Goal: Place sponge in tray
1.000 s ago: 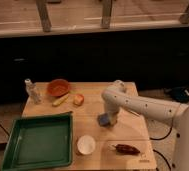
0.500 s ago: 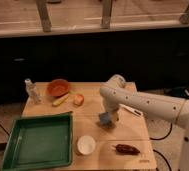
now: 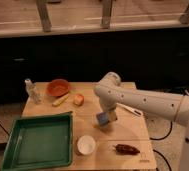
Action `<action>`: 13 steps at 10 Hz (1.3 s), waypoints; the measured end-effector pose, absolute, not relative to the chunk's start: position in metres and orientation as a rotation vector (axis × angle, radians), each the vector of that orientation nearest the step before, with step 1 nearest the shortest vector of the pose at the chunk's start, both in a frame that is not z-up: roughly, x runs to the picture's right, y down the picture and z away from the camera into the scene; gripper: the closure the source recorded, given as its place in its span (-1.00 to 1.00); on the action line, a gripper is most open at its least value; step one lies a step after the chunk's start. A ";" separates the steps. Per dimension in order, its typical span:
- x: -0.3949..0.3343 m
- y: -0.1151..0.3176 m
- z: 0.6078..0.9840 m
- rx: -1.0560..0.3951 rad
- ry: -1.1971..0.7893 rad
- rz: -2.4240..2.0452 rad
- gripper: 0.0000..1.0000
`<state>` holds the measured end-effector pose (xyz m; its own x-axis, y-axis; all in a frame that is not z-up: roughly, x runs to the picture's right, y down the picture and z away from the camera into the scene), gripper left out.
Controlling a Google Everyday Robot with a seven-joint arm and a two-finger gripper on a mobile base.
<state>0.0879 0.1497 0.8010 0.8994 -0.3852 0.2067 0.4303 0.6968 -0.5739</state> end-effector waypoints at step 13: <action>0.034 0.156 0.773 -0.674 -0.075 -0.549 0.82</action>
<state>0.0343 0.1557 0.7732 0.8558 -0.4586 0.2395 0.5059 0.6451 -0.5727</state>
